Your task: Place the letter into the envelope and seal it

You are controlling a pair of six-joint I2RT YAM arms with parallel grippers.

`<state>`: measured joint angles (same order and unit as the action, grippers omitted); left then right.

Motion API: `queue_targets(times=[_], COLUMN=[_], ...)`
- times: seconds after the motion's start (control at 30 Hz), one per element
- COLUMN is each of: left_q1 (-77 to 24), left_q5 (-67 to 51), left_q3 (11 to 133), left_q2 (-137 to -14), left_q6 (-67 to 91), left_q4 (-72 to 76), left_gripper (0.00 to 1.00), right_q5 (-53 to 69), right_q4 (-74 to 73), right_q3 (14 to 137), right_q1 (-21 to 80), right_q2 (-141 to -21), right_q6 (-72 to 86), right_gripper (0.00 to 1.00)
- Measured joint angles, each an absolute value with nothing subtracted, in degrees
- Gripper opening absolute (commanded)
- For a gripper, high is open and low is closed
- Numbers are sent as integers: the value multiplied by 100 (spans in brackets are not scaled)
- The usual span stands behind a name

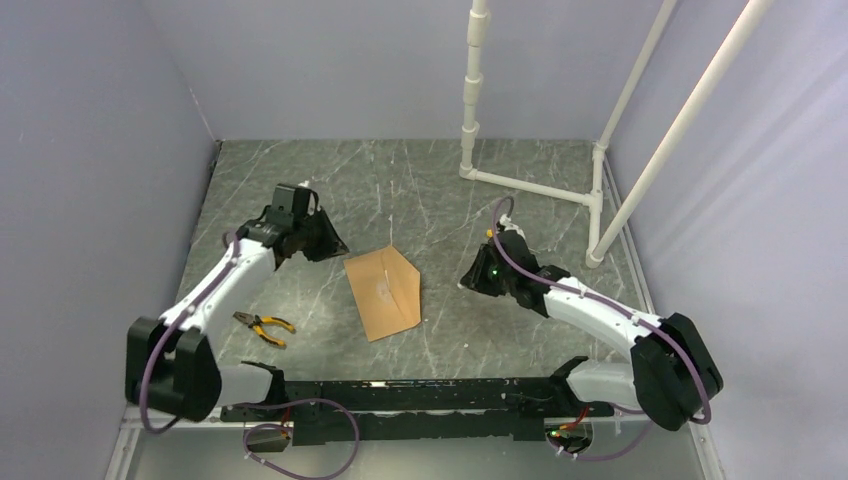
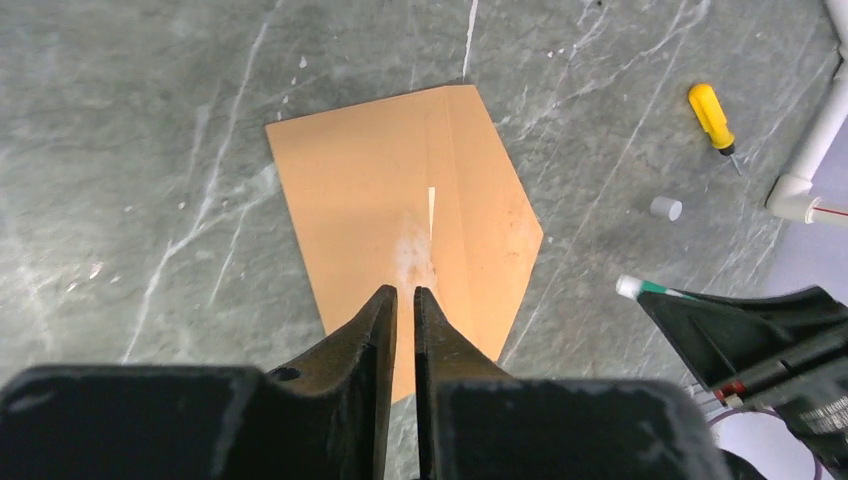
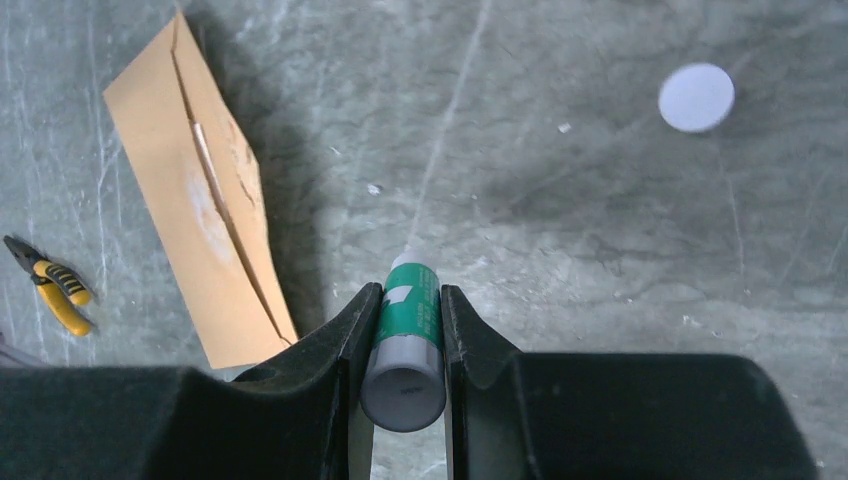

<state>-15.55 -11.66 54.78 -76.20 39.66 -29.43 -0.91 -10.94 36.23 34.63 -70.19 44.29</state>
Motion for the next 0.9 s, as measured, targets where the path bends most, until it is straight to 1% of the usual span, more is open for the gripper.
queue_targets(times=[0.13,0.2,0.33,0.47,0.6,0.63,0.7,0.77,0.9], left_q1=[-1555,-1555,-1555,-1555,-1555,-1555,-1555,-1555,-1555], left_q5=[-893,-819,-762,-764,-764,-764,-764,-764,-779], left_q3=[5478,5476,5417,5212,5054,5041,5033,5030,4987], left_q2=[-6884,-6648,-6490,-6475,-6545,-6600,-6716,-6838,-6997], left_q6=[3957,3962,3966,3970,3970,3970,3968,3966,3964], left_q4=[-3356,-3538,-3732,-3822,-3841,-3841,-3839,-3809,-3745], left_gripper=[23,25,25,24,24,24,25,25,25], right_q5=[215,438,921,1514,1997,2091,2268,2333,2320], right_q4=[-794,-523,217,1155,1959,2137,2436,2585,2589], right_q3=[3190,2989,2536,2093,1885,1850,1780,1719,1634], right_q1=[3166,3028,2626,2060,1662,1584,1457,1376,1304], right_q2=[-6914,-6904,-6879,-7050,-7550,-7686,-7905,-7988,-7859], right_q6=[4604,4687,4877,5172,5419,5472,5583,5680,5754], right_gripper=[0,2,4,10,23,28,42,52,61])
